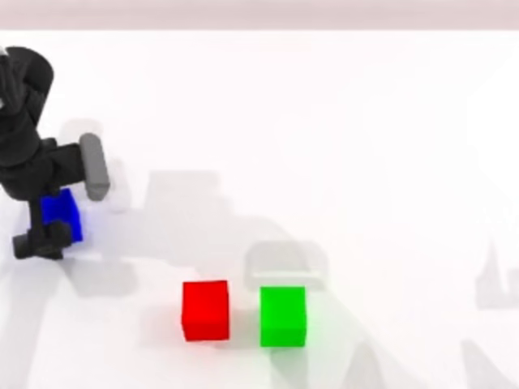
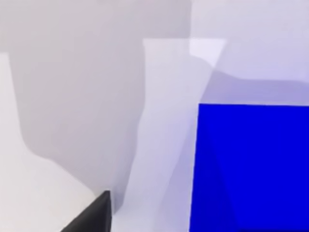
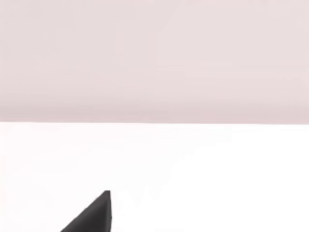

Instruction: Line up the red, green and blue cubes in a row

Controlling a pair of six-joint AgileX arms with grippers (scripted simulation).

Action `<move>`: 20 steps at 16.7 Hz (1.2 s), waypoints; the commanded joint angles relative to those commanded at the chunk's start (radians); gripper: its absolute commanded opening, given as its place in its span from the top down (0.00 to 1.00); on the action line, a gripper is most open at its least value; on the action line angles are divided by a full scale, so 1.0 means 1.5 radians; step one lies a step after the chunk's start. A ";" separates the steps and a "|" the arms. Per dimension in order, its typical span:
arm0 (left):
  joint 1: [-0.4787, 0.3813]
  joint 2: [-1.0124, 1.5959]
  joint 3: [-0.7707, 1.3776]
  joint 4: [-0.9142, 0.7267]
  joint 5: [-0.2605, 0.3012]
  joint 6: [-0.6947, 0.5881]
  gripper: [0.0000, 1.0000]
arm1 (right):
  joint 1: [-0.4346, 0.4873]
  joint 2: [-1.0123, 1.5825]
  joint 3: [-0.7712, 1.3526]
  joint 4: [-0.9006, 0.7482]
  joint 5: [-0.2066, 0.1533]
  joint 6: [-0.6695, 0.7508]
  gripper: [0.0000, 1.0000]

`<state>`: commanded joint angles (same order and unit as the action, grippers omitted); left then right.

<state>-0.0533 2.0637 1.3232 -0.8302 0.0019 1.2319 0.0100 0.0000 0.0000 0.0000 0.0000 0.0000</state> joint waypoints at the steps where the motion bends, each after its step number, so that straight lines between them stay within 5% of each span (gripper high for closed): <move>1: 0.000 0.000 0.000 0.000 0.000 0.000 0.08 | 0.000 0.000 0.000 0.000 0.000 0.000 0.00; 13: 0.000 0.000 0.000 0.000 0.000 0.000 0.98 | 0.000 0.000 0.000 0.000 0.000 0.000 0.00; 20: 0.000 0.000 0.000 0.000 0.000 0.000 1.00 | 0.000 0.000 0.000 0.000 0.000 0.000 0.00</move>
<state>-0.0533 2.0637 1.3232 -0.8302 0.0019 1.2319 0.0100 0.0000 0.0000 0.0000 0.0000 0.0000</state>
